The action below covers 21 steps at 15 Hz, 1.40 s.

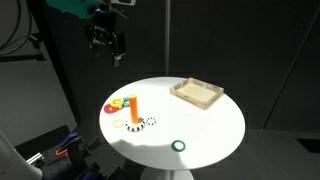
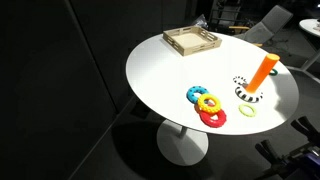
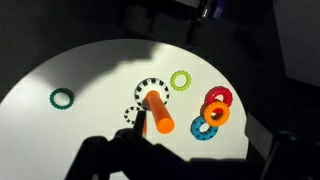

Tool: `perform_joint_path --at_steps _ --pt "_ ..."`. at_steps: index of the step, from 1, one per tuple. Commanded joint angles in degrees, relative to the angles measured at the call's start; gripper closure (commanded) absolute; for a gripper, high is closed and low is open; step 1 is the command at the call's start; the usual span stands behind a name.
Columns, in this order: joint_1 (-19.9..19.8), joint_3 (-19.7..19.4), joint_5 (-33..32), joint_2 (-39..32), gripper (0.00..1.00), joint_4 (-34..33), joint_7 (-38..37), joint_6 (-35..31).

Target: Put a ring on the stack tower

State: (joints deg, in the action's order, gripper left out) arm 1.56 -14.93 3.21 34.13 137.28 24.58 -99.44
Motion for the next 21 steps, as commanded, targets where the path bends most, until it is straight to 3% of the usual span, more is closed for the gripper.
perform_joint_path --at_steps 1,10,21 --pt "-1.20 0.97 0.54 -0.20 0.00 -0.13 0.53 0.16" --pt "-3.88 1.36 -3.63 -3.08 0.00 -0.38 -0.33 -4.79" --pt "-8.53 -0.66 -7.20 -12.98 0.00 0.72 -0.08 -23.11"
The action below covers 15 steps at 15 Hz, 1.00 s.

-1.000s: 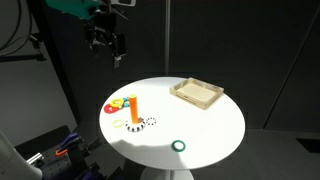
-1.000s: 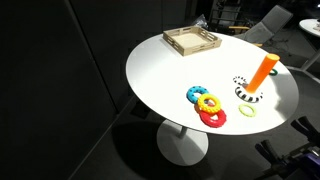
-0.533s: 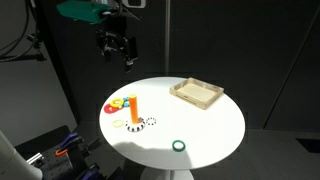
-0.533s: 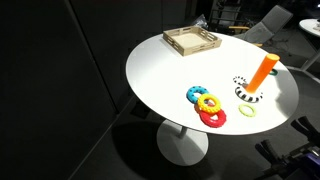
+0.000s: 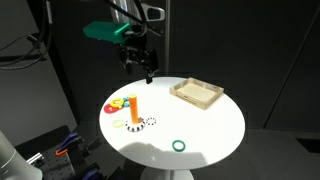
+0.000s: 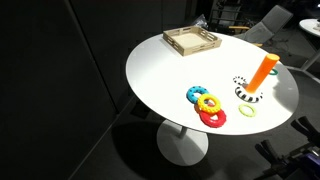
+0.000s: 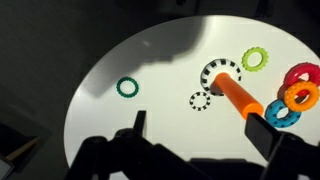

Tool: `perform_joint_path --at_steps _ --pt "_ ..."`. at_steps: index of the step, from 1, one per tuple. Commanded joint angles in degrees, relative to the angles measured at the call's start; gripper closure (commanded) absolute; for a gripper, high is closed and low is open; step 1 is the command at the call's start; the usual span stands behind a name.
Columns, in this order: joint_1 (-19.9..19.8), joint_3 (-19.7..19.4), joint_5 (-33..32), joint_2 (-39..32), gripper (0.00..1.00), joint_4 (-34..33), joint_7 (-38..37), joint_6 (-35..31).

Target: Put a ring on the stack tower

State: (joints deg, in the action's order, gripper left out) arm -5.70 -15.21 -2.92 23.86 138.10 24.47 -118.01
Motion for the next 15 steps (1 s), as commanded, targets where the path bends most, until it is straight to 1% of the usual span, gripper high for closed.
perform_joint_path --at_steps 1,4,7,9,10,11,15 --pt "-1.90 -0.44 -1.54 -4.05 0.00 -0.08 -0.31 -6.34" --pt "-3.80 -0.62 -3.48 -7.94 0.00 -0.22 -0.93 -10.98" --pt "-5.29 -0.70 -4.73 -11.43 0.00 -0.10 -1.44 -13.83" --pt "-5.92 -0.55 -5.16 -12.93 0.00 -0.23 -1.73 -14.46" --pt "-5.97 -0.32 -5.23 -12.79 0.00 -0.40 -1.69 -14.15" --pt "-5.65 -0.50 -3.74 -12.60 0.00 0.13 -0.38 -13.73" --pt "-5.70 -0.47 -3.75 -13.08 0.00 -0.01 -0.40 -13.84"
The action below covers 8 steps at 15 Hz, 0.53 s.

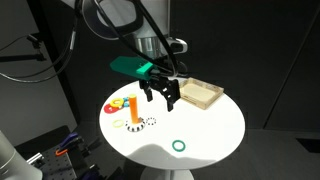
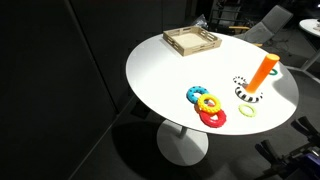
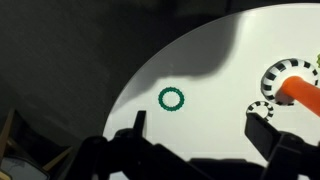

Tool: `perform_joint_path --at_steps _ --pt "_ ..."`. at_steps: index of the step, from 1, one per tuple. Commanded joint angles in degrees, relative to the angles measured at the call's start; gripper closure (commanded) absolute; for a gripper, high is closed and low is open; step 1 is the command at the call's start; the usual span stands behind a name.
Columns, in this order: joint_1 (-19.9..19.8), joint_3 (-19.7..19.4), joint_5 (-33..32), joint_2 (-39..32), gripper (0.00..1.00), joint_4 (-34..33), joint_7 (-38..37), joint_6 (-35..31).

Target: Put a ring on the stack tower

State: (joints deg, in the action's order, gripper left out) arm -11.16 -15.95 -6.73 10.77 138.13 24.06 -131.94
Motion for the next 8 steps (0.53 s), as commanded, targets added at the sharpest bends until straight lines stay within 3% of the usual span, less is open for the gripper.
perform_joint_path --at_steps 1,8 --pt "-0.24 0.26 0.06 0.02 0.00 -0.05 0.01 0.09" --pt "-1.00 -0.09 0.09 -4.47 0.00 -1.06 -2.81 -3.30"
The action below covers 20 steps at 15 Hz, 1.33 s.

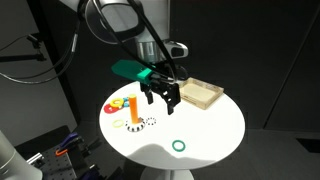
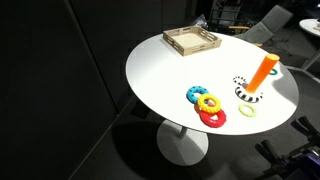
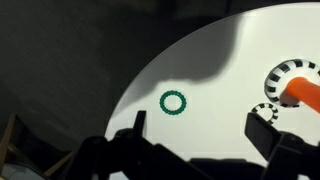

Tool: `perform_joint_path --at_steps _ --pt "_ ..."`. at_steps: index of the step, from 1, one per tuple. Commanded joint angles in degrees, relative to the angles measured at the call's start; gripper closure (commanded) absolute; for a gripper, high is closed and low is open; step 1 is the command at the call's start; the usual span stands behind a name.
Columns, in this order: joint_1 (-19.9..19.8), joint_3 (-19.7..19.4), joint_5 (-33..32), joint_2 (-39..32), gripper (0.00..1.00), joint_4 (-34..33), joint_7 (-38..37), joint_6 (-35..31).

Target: Put a ring on the stack tower

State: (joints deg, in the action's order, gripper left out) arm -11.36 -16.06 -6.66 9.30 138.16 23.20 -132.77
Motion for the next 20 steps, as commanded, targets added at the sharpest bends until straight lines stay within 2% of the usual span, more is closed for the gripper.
perform_joint_path --at_steps 1,6,11,15,20 --pt "-0.94 0.01 0.27 -4.03 0.00 -1.27 -2.37 -3.22" --pt "-1.47 0.34 2.09 -10.64 0.00 -2.13 -3.86 -9.32" --pt "-2.19 1.41 8.08 -18.24 0.00 -4.07 -2.47 -13.98" --pt "-3.55 3.53 12.15 -23.86 0.00 -6.27 -1.17 -17.35" --pt "-5.82 6.72 12.78 -29.86 0.00 -9.96 -1.15 -20.09"
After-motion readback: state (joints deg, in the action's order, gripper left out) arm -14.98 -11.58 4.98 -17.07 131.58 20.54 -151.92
